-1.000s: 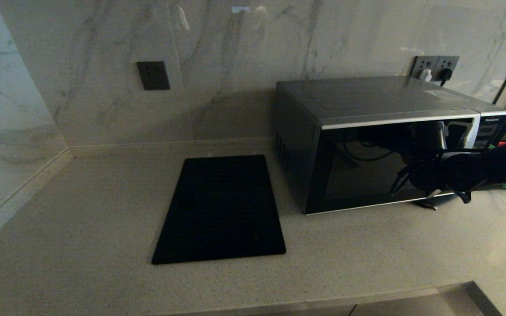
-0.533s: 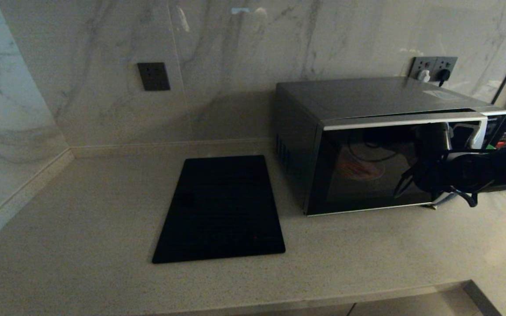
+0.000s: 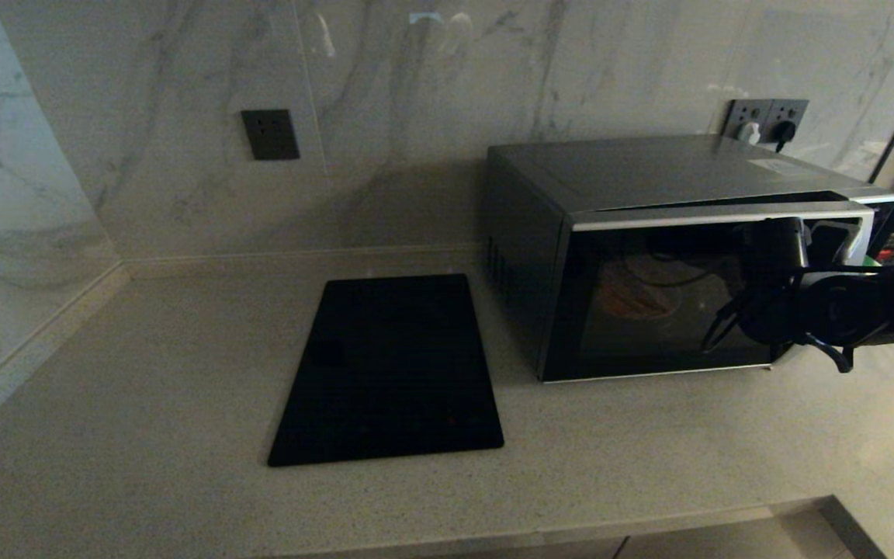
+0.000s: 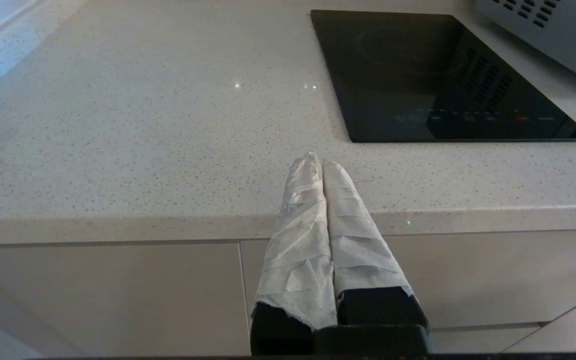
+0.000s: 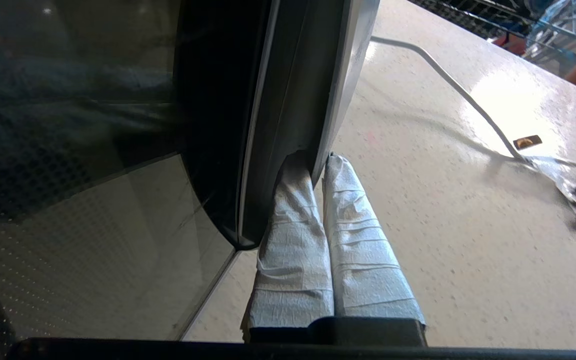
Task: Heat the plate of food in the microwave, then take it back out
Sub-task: Open the microwave oven
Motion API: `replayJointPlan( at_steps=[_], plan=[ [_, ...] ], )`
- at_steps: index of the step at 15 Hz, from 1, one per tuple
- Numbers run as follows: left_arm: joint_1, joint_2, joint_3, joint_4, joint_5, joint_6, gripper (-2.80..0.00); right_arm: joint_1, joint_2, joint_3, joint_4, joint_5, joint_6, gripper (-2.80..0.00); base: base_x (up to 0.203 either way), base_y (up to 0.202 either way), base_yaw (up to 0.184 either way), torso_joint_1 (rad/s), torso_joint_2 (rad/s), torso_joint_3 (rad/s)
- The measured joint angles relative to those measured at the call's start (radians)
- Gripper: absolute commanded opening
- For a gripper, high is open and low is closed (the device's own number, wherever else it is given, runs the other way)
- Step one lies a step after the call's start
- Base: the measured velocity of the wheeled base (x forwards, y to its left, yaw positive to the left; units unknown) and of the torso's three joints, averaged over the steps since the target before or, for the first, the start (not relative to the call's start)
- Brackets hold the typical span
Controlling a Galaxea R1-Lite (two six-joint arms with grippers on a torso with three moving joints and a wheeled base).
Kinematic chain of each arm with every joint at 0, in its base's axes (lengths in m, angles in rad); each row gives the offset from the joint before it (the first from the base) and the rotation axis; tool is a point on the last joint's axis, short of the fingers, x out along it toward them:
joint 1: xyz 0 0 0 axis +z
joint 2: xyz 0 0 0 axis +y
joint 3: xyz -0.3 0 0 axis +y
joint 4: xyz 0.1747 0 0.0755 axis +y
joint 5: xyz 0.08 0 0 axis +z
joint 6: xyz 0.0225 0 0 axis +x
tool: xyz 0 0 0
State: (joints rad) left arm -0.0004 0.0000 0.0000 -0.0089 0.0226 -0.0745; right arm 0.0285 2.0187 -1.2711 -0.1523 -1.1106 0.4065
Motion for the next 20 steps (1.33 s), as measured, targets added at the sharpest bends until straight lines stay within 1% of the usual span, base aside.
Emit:
replayJointPlan(
  at_steps=[4,13,14,20],
  plan=[
    [0.0,0.0,0.0,0.0,0.0,0.0,-2.8,0.025,-0.03,0.035,0.001,-0.002,0.01,-2.8,0.0,0.0,0.0,0.0,0.0,0.0],
    [0.0,0.0,0.0,0.0,0.0,0.0,-2.8,0.033,-0.091,0.099,0.003,0.006,0.008,-2.8,0.0,0.0,0.0,0.0,0.0,0.0],
    [0.0,0.0,0.0,0.0,0.0,0.0,-2.8,0.035,-0.093,0.102,0.003,0.006,0.007,0.0,0.0,0.0,0.0,0.0,0.0,0.0],
    [0.0,0.0,0.0,0.0,0.0,0.0,-2.8,0.056,-0.127,0.116,-0.001,0.003,0.006,0.0,0.0,0.0,0.0,0.0,0.0,0.0]
  ],
)
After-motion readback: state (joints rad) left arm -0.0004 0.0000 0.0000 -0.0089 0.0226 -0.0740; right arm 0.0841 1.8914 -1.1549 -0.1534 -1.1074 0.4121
